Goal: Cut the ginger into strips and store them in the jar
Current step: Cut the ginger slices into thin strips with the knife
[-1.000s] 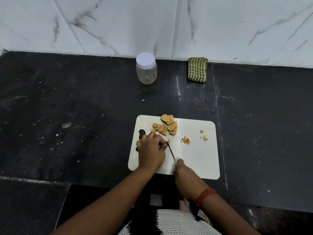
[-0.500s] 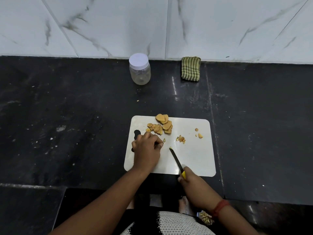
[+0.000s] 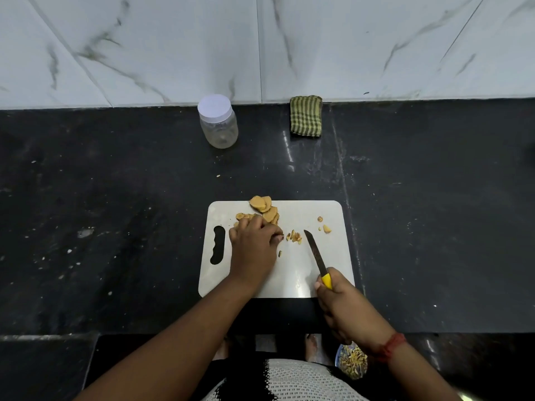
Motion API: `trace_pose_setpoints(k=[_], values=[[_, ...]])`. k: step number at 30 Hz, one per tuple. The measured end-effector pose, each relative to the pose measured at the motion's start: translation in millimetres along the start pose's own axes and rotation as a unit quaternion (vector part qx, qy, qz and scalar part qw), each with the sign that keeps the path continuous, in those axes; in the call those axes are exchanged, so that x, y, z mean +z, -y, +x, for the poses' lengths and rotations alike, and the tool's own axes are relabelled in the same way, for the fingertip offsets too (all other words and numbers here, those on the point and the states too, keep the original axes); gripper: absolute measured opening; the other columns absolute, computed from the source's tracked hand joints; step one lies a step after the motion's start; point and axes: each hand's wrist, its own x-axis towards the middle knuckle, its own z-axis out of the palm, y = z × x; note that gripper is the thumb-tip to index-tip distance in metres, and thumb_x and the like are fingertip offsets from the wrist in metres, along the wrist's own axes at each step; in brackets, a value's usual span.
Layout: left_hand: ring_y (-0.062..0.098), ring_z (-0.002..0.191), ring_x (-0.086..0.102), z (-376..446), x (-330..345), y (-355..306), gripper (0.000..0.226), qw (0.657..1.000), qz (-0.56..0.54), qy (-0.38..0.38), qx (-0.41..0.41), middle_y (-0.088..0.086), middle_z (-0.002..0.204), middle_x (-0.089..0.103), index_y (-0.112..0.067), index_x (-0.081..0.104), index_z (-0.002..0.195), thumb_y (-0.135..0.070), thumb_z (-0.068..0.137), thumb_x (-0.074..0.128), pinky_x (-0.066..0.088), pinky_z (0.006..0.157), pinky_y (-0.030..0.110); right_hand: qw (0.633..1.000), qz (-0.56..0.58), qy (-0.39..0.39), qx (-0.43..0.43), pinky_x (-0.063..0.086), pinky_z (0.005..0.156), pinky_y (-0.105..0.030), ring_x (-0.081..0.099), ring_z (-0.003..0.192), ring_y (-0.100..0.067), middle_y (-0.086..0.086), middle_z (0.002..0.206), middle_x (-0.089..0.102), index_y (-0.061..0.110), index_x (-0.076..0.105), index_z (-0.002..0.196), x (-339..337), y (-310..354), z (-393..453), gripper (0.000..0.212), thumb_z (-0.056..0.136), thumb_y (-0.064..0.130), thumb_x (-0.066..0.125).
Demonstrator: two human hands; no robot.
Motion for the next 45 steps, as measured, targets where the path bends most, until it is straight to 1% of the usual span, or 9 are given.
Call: trace_pose_setpoints(k=[4, 9, 16, 20, 25, 29, 33, 39, 45], values=[[0.021, 0.113, 0.048, -14, 1, 5, 0.014, 1.0, -0.016, -0.018, 0.007, -0.004, 0.112, 0.062, -0.024, 0.072, 0.107, -0.028, 0.095, 0.065, 0.029, 0.093, 0.038, 1.0, -0.009, -0.014, -0.014, 0.024, 0.039, -0.021, 0.027, 0.04, -0.015, -0.006, 0.063, 0.036, 0.007, 0.033, 0.097, -7, 0, 0, 0.022, 0.1, 0.027, 0.042], [0.015, 0.098, 0.048, -34, 5, 11, 0.008, 0.997, 0.017, -0.001, 0.078, -0.01, 0.099, 0.058, -0.028, 0.069, 0.097, -0.032, 0.09, 0.068, 0.027, 0.087, 0.033, 1.0, -0.008, -0.022, -0.016, 0.024, 0.039, -0.021, 0.027, 0.041, -0.015, -0.007, 0.063, 0.035, 0.01, 0.034, 0.092, -12, -1, 6, 0.023, 0.1, 0.029, 0.044], [0.02, 0.105, 0.05, -8, 9, -1, 0.005, 0.999, 0.002, -0.013, 0.034, -0.008, 0.103, 0.063, -0.027, 0.072, 0.096, -0.028, 0.092, 0.07, 0.029, 0.09, 0.037, 0.999, -0.025, -0.015, -0.02, 0.026, 0.038, -0.021, 0.029, 0.042, -0.016, -0.009, 0.063, 0.035, 0.011, 0.036, 0.092, -11, 3, 11, 0.023, 0.099, 0.031, 0.045], [0.021, 0.109, 0.051, -5, 8, 0, 0.014, 0.999, 0.003, -0.022, 0.026, -0.004, 0.11, 0.064, -0.025, 0.069, 0.105, -0.033, 0.094, 0.067, 0.032, 0.094, 0.041, 1.0, -0.021, -0.014, -0.017, 0.025, 0.038, -0.021, 0.029, 0.042, -0.016, -0.006, 0.061, 0.034, 0.011, 0.037, 0.093, -11, 4, 13, 0.022, 0.099, 0.03, 0.045], [0.022, 0.105, 0.052, -11, 9, 11, 0.017, 0.998, 0.039, -0.043, -0.021, -0.001, 0.11, 0.062, -0.02, 0.066, 0.104, -0.034, 0.094, 0.063, 0.036, 0.09, 0.043, 1.0, -0.02, -0.015, -0.016, 0.025, 0.039, -0.023, 0.029, 0.043, -0.016, -0.007, 0.062, 0.034, 0.012, 0.038, 0.093, -11, 4, 13, 0.021, 0.099, 0.03, 0.045], [0.021, 0.102, 0.052, -8, 10, 10, 0.014, 0.998, 0.059, -0.029, -0.01, -0.002, 0.107, 0.064, -0.021, 0.066, 0.098, -0.033, 0.096, 0.06, 0.037, 0.09, 0.042, 1.0, -0.018, -0.006, -0.012, 0.024, 0.041, -0.026, 0.028, 0.044, -0.016, -0.007, 0.062, 0.034, 0.013, 0.038, 0.093, -8, 6, 14, 0.021, 0.099, 0.032, 0.045], [0.022, 0.105, 0.054, -2, 9, -1, 0.017, 0.999, 0.049, -0.012, -0.004, -0.003, 0.106, 0.066, -0.021, 0.069, 0.099, -0.034, 0.099, 0.057, 0.036, 0.096, 0.044, 0.999, -0.025, -0.002, -0.02, 0.023, 0.041, -0.026, 0.028, 0.043, -0.016, -0.006, 0.062, 0.034, 0.011, 0.038, 0.093, -5, 9, 12, 0.021, 0.099, 0.03, 0.045], [0.019, 0.106, 0.054, -4, 10, -4, 0.021, 1.0, 0.029, -0.003, -0.004, -0.005, 0.109, 0.066, -0.022, 0.069, 0.107, -0.034, 0.101, 0.052, 0.035, 0.098, 0.04, 0.999, -0.023, -0.003, -0.025, 0.023, 0.041, -0.025, 0.027, 0.042, -0.015, -0.008, 0.062, 0.033, 0.01, 0.037, 0.092, -5, 11, 9, 0.021, 0.1, 0.028, 0.045], [0.021, 0.113, 0.054, -7, 8, -6, 0.027, 0.999, 0.021, 0.013, 0.021, -0.003, 0.117, 0.067, -0.023, 0.07, 0.12, -0.033, 0.103, 0.051, 0.036, 0.101, 0.043, 0.999, -0.037, -0.002, -0.027, 0.024, 0.04, -0.025, 0.028, 0.042, -0.016, -0.009, 0.063, 0.034, 0.011, 0.038, 0.093, -4, 11, 7, 0.021, 0.1, 0.03, 0.045]])
